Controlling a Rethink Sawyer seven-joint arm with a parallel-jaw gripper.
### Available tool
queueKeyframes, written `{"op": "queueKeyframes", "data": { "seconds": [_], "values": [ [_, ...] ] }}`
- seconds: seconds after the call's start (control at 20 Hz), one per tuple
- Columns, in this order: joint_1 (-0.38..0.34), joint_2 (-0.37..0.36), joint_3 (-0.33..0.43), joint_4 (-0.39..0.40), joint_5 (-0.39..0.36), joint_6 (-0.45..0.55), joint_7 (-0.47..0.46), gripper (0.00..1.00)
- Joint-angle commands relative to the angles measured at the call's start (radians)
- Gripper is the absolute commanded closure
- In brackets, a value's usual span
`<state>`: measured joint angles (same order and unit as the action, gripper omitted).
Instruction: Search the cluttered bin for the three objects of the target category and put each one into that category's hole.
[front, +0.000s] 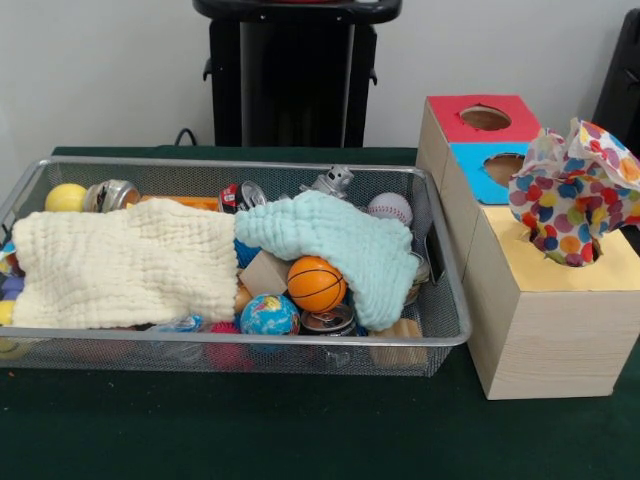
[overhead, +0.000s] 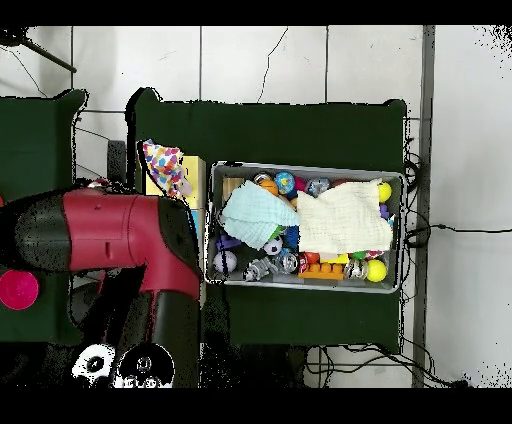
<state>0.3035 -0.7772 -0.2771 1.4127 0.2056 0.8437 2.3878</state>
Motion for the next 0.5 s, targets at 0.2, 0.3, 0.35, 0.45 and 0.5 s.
{"op": "queueKeyframes", "data": {
  "seconds": [0.2, 0.3, 0.35, 0.45, 0.5],
  "values": [
    [-0.076, 0.079, 0.06, -0.094, -0.057, 0.158, 0.022, 1.0],
    [-0.096, 0.092, 0.068, -0.106, -0.062, 0.152, 0.001, 1.0],
    [-0.104, 0.094, 0.073, -0.104, -0.063, 0.144, -0.011, 1.0],
    [-0.122, 0.105, 0.082, -0.104, -0.072, 0.116, -0.039, 1.0],
    [-0.132, 0.113, 0.086, -0.105, -0.078, 0.098, -0.052, 1.0]
  ]
}}
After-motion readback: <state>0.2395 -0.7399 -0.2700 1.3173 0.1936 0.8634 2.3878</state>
